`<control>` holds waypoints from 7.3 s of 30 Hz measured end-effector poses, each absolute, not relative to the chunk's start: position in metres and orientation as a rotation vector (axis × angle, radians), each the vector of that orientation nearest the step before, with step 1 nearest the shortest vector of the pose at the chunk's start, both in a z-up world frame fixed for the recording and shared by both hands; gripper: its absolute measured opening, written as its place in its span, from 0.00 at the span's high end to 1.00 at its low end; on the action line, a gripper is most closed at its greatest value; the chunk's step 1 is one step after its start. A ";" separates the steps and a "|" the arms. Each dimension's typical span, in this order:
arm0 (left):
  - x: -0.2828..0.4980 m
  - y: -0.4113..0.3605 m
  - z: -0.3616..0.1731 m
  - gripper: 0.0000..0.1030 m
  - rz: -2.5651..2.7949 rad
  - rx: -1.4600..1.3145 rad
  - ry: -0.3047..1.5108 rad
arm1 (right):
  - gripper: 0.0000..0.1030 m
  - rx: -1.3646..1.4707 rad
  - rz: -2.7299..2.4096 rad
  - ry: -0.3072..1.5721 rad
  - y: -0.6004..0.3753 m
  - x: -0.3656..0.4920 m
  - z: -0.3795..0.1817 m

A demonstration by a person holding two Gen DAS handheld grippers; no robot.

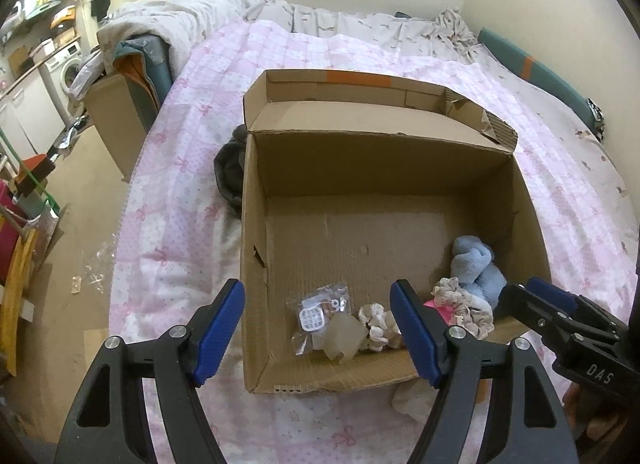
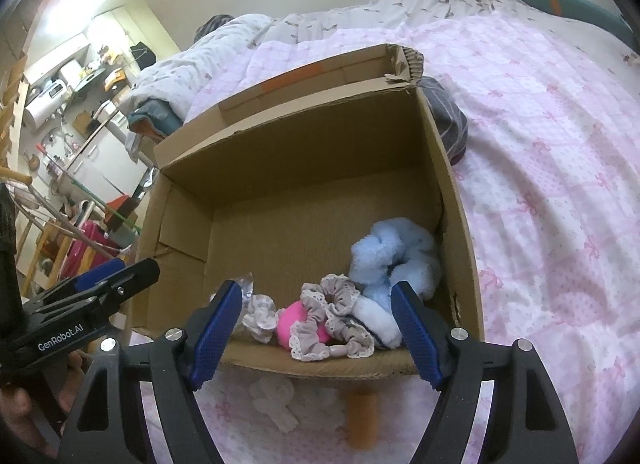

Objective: Organize soft objects
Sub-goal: 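Withdraw both tools from the box toward the tan cylinder and white sock, then grasp the tan cylinder with the right tool while the left tool grasps the white rolled sock, then carry the tan cylinder and white sock over the box with both tools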

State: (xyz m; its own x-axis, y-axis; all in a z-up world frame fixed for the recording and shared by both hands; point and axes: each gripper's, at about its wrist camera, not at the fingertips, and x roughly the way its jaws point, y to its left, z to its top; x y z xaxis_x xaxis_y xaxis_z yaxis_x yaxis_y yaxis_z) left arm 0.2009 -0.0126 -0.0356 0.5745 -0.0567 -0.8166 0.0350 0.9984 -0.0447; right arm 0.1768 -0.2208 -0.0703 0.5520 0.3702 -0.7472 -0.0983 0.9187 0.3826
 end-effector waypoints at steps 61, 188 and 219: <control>0.140 -0.013 -0.068 0.29 -0.086 -0.124 1.065 | 0.25 -0.153 0.141 1.310 -0.174 0.143 -0.153; 0.188 -0.005 0.012 0.82 0.019 0.048 0.847 | 0.92 0.367 0.352 0.816 -0.251 0.151 0.008; 0.205 -0.016 -0.040 0.81 -0.065 0.006 0.930 | 0.91 0.280 0.316 0.963 -0.221 0.175 -0.061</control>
State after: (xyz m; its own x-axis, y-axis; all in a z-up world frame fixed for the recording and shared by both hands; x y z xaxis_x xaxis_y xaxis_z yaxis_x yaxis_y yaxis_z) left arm 0.2050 -0.0163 -0.0400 0.5959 -0.0530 -0.8013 0.0582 0.9980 -0.0227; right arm 0.1753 -0.2210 -0.0605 0.5319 0.3841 -0.7547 -0.1384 0.9186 0.3700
